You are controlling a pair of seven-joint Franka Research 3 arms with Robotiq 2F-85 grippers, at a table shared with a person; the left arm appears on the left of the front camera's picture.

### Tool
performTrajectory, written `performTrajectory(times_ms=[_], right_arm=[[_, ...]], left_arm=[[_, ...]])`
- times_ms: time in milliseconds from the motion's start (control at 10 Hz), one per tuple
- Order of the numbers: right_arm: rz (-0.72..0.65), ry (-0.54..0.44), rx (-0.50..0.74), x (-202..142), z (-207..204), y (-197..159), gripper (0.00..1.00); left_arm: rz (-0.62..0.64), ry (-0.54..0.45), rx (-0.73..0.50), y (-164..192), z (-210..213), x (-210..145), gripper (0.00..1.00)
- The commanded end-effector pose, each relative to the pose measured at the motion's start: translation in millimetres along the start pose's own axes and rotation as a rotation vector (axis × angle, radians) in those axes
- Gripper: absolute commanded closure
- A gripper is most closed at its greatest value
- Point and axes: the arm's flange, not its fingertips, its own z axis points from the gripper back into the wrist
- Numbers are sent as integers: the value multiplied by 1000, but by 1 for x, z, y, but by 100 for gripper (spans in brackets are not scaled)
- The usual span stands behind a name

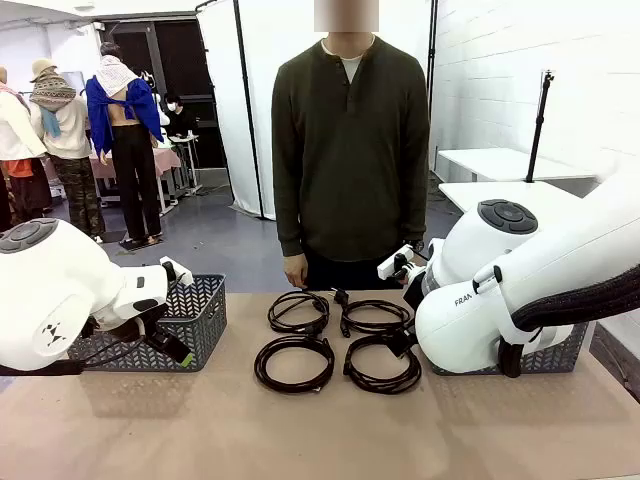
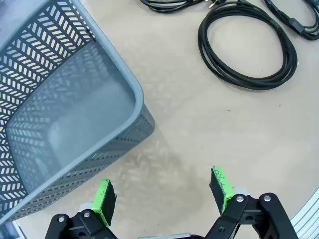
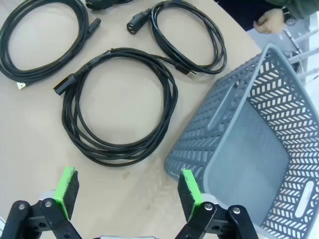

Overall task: Organize the cables according to human instructions.
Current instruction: Pick up a bundle of cables and place it in the basket indicated by the human.

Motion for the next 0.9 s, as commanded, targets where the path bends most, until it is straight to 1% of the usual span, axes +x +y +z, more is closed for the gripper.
performTrajectory(times_ms=[0,800], right_arm=[[0,0,0,0,0,0,0],[0,0,0,0,0,0,0]], left_arm=[[0,0,0,0,0,0,0],[0,0,0,0,0,0,0]])
